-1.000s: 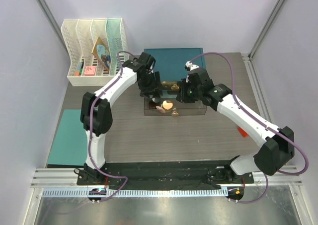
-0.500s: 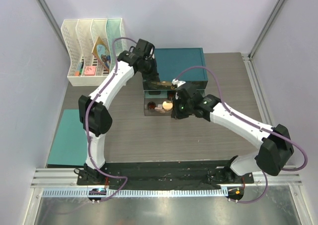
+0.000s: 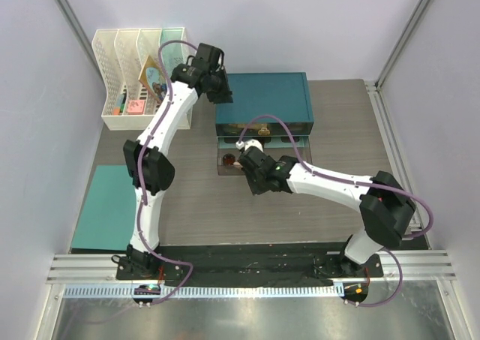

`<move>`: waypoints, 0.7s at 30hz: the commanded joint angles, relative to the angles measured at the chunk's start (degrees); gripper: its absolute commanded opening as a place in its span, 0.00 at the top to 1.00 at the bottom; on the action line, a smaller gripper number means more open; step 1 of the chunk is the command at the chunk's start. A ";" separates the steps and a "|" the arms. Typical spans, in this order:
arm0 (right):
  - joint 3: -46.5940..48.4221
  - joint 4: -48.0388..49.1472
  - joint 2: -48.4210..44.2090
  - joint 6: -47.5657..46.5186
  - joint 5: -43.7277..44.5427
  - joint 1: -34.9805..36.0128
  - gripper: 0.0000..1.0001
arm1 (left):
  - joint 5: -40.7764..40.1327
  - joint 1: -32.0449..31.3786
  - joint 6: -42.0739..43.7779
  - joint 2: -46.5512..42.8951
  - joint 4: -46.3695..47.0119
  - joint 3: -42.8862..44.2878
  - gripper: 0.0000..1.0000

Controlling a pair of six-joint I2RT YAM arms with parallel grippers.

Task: Organize the makeup

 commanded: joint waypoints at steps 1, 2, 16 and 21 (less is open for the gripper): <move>1.44 3.65 1.34 -1.32 13.63 0.36 0.99 | -1.02 0.96 -0.18 3.15 -2.09 0.21 1.00; 1.62 4.00 2.22 -1.06 16.08 0.44 0.99 | -1.10 0.96 -0.18 3.33 -2.26 0.21 1.00; 7.15 12.35 15.40 -1.14 28.57 0.53 0.99 | -0.93 1.05 1.84 6.93 -6.48 -3.56 1.00; 11.81 17.52 18.39 -5.27 33.85 0.53 0.99 | -0.40 0.96 2.28 6.76 -6.48 -6.29 1.00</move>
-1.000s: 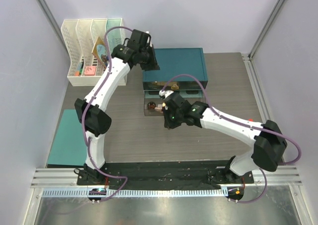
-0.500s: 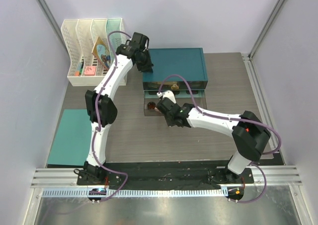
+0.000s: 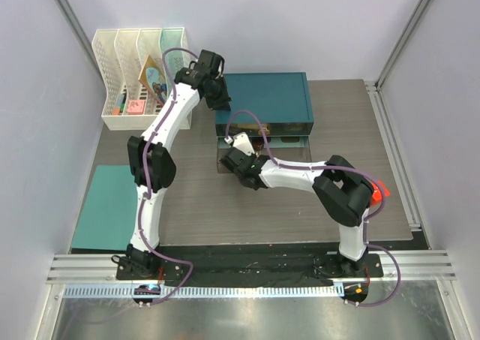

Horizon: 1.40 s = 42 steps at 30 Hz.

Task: Organize the makeup

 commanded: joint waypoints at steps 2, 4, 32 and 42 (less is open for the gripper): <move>6.28 10.37 1.83 -4.97 11.95 0.12 0.99 | 0.13 -0.22 2.00 1.73 -5.41 -4.87 1.00; 7.69 13.53 3.76 -7.87 14.69 0.12 0.99 | 0.65 -0.13 2.00 1.91 -5.41 -5.05 1.00; 6.39 31.83 -0.25 -26.42 21.48 -2.44 0.99 | 1.01 0.31 1.30 -4.84 -1.55 -6.81 0.99; 1.56 11.00 -22.47 -12.54 14.89 -0.41 0.80 | 0.57 0.39 4.72 -27.33 8.47 -21.54 0.09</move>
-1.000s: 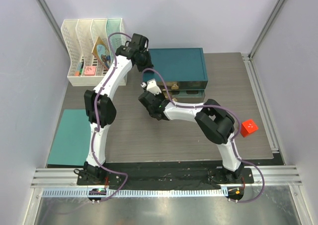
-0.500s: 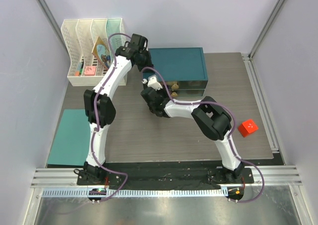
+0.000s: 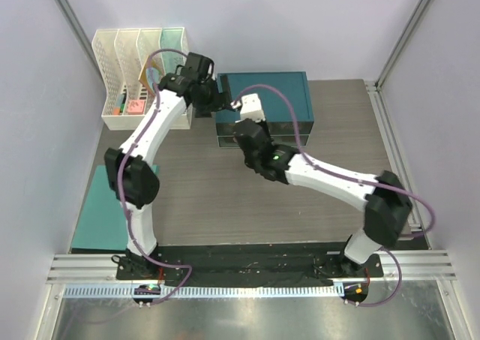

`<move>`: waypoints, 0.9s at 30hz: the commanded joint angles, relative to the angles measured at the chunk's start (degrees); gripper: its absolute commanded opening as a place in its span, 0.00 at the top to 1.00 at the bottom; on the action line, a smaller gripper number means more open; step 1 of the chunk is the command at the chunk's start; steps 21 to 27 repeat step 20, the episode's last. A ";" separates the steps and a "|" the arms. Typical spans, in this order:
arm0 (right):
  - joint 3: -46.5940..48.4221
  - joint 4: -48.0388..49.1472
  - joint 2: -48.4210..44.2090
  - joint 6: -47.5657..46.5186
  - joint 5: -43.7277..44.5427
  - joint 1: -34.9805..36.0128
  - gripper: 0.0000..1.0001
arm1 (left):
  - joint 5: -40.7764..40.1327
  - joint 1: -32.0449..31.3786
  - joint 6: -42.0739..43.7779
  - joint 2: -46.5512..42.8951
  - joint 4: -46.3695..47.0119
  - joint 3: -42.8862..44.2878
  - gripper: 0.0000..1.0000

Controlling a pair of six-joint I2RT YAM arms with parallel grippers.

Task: Organize the makeup

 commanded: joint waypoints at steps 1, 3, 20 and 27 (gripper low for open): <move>-3.89 -8.89 -10.08 8.79 -3.30 -0.11 0.70 | -1.60 0.09 3.19 -13.96 4.34 -6.79 0.00; -5.65 -11.88 -15.25 10.38 -4.62 -0.19 0.39 | -2.74 0.17 3.90 -16.86 3.03 -11.44 0.00; -18.76 -28.23 -34.36 27.17 -9.90 -1.07 0.00 | -10.12 0.18 1.53 -41.92 2.94 -48.29 0.00; -18.76 -28.23 -34.36 27.17 -9.90 -1.07 0.00 | -10.12 0.18 1.53 -41.92 2.94 -48.29 0.00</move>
